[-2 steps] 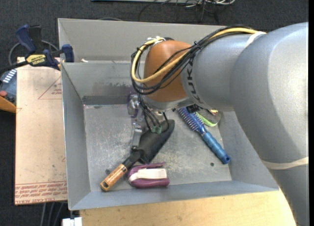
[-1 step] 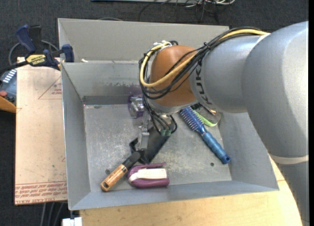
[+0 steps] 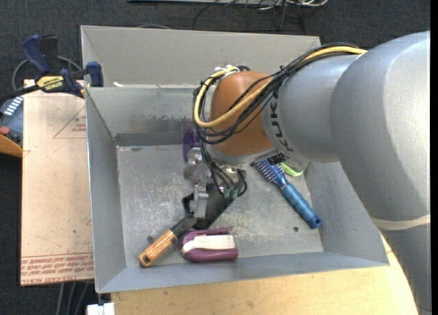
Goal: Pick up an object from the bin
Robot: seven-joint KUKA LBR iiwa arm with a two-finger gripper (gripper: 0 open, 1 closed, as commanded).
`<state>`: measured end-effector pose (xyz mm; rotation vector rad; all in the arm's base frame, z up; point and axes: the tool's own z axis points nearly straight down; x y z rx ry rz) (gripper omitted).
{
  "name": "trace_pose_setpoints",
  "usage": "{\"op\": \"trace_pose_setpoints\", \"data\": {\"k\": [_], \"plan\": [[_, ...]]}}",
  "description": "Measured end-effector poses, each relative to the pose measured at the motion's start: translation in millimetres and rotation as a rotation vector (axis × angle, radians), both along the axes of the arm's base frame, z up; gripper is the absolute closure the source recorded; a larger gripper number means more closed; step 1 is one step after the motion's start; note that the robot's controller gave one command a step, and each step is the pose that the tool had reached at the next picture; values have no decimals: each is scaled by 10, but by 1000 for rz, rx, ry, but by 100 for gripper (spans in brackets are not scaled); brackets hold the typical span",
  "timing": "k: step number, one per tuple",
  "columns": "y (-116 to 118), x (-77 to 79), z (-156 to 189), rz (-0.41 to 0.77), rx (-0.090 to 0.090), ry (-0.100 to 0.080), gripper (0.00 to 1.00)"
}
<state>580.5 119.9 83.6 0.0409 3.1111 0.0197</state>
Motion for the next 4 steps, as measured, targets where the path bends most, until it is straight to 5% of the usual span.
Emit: {"op": "trace_pose_setpoints", "data": {"k": [1,2,3,4], "plan": [[-372,-557,-142,-101,13,-33,0],[-463,-245,-134,14,1,-2,100],[-464,-244,-133,14,1,-2,100],[-318,-127,935,16,1,0,100]]}}
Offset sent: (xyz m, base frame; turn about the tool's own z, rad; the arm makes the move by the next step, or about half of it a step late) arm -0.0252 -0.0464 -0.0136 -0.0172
